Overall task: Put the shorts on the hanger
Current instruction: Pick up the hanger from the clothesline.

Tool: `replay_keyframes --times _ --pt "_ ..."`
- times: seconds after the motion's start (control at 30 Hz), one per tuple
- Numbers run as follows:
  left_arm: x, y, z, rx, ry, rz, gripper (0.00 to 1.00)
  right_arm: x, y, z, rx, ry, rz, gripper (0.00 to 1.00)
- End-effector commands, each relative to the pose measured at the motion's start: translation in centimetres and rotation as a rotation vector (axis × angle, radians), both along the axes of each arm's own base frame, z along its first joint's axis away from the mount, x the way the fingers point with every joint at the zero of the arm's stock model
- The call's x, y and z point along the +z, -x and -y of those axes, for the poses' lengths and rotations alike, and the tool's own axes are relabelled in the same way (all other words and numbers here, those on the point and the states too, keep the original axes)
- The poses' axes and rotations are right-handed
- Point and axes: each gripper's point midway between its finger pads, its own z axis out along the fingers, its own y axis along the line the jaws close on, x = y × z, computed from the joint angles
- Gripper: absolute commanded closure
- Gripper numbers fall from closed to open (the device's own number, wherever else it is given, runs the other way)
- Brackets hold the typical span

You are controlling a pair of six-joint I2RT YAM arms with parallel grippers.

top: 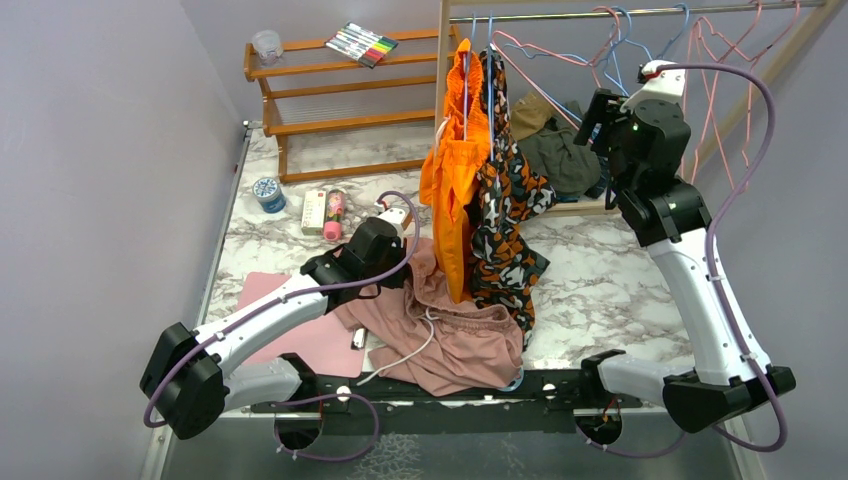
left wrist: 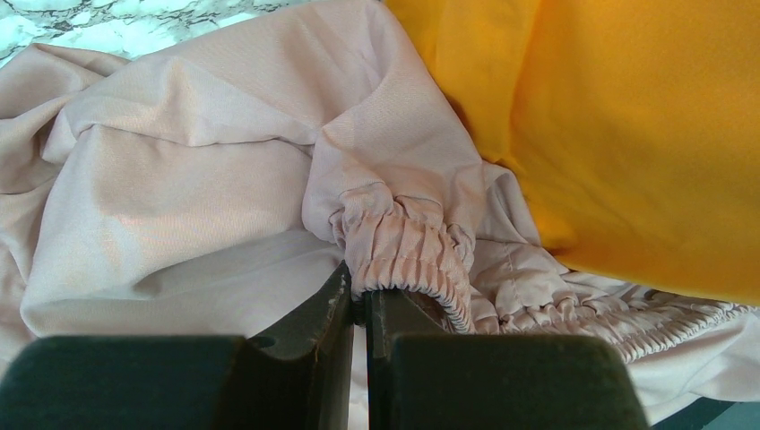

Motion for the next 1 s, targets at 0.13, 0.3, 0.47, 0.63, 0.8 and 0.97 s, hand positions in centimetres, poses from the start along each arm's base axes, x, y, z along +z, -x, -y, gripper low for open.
replay_keyframes --times 0.13,0.3,0.47,0.63,0.8,0.97 --pt "0.6 0.0 0.2 -0.010 0.036 0.019 0.88 1.4 1.1 2.2 -0.092 0.008 0.062 0.23" --pt "0.5 0.1 0.3 -0.012 0.036 0.016 0.88 0.6 0.8 2.5 -0.107 0.027 0.047 0.23" --pt "0.6 0.2 0.3 -0.014 0.040 0.017 0.88 -0.2 0.4 2.0 -0.082 0.026 0.027 0.23" --pt "0.6 0.1 0.3 -0.015 0.040 0.015 0.88 -0.6 0.5 -0.1 0.037 -0.018 0.014 0.27" --pt "0.5 0.1 0.4 -0.014 0.039 0.011 0.88 -1.7 0.8 -2.1 0.151 -0.042 -0.018 0.34" --pt "0.3 0.1 0.4 -0.013 0.035 0.006 0.88 -2.2 0.8 -3.1 0.203 -0.063 -0.030 0.41"
